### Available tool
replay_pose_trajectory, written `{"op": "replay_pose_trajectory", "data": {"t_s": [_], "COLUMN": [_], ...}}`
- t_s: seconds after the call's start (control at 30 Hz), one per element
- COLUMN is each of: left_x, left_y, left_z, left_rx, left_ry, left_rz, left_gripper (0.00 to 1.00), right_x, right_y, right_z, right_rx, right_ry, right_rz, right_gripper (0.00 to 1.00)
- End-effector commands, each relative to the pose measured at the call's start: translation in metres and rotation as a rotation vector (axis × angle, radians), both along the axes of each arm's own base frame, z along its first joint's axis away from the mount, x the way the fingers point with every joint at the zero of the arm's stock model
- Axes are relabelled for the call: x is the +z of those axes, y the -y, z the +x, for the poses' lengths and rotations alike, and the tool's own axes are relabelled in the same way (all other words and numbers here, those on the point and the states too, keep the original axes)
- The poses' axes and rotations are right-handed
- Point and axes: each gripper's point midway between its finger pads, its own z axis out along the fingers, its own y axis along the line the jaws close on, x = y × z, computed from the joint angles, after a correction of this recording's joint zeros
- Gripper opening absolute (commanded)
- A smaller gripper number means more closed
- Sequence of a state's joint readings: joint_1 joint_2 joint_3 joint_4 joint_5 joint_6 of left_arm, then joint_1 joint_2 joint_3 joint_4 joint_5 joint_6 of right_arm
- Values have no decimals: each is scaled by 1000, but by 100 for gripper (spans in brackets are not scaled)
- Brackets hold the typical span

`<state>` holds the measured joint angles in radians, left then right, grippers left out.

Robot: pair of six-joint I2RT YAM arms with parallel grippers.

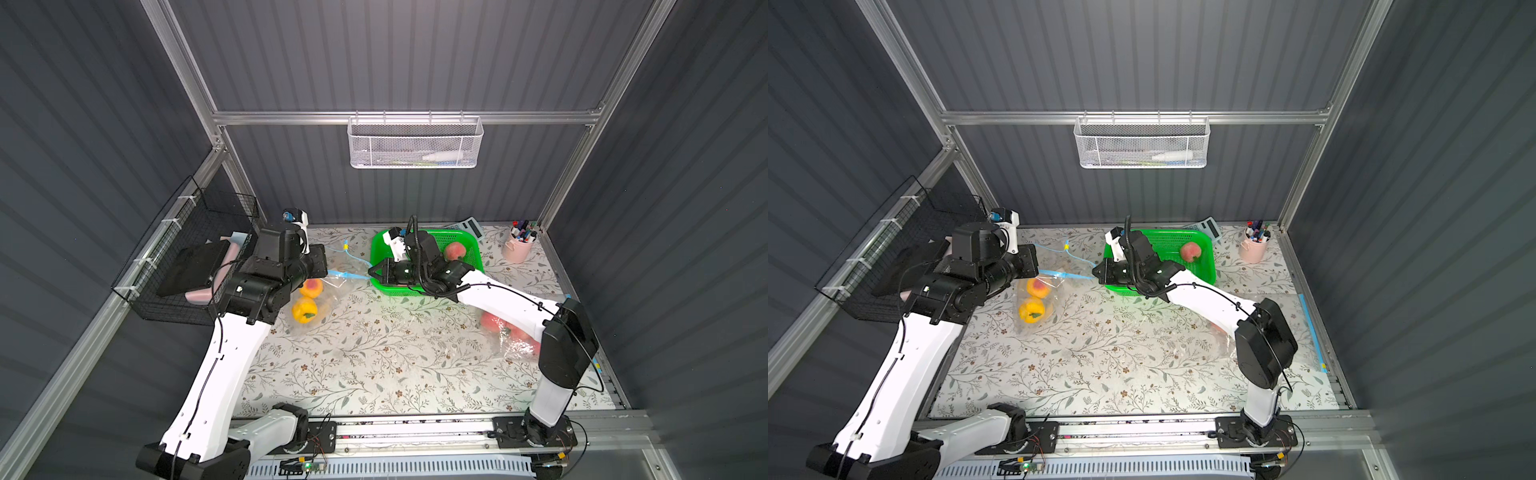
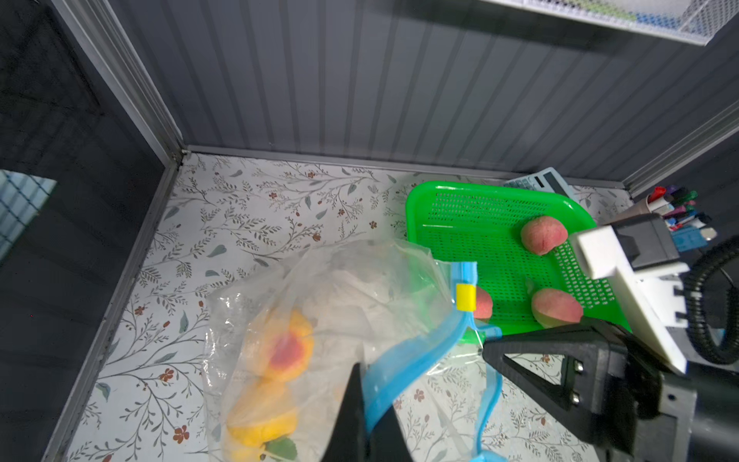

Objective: Place the peach in a zip-top bag and seal the zipper
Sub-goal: Adjust the zipper food storage bag at the center of the board, then pick up the peach from the basket.

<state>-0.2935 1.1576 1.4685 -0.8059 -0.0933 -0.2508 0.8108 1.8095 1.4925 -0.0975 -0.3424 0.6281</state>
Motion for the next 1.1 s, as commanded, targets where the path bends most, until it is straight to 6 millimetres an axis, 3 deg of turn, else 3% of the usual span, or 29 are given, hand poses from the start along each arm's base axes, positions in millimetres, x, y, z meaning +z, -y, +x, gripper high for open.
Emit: {"op": "replay_pose_trajectory", "data": {"t_s": [0.0,0.1,0.23,0.37,0.5,0.67,1.07], "left_x": [-38,-65,-87,-96,-101,-99,-97], "left_y": [12,24,43,55,58,57,47], "left_z": [8,14,21,25,27,27,21], "left_rx": [-42,-71,-133,-168,-178,-173,-137], "left_ry": [-82,-136,-170,-183,-190,-180,-167], "left_rz": [-24,-64,-126,-182,-187,-194,-162], "left_gripper": [0,0,0,0,0,0,0], "right_x": [-25,-20,-1,8,-2,-33,-119], "right_y": [9,4,12,50,99,124,103], "right_z": [11,9,16,36,53,67,83], "right_rx": [-35,28,2,-154,-331,-354,-264], "right_ry": [-53,-34,23,102,168,140,-63], "right_rz": [-63,-54,-63,-122,-233,-363,-532], "right_gripper": [1,17,47,75,89,97,99]}}
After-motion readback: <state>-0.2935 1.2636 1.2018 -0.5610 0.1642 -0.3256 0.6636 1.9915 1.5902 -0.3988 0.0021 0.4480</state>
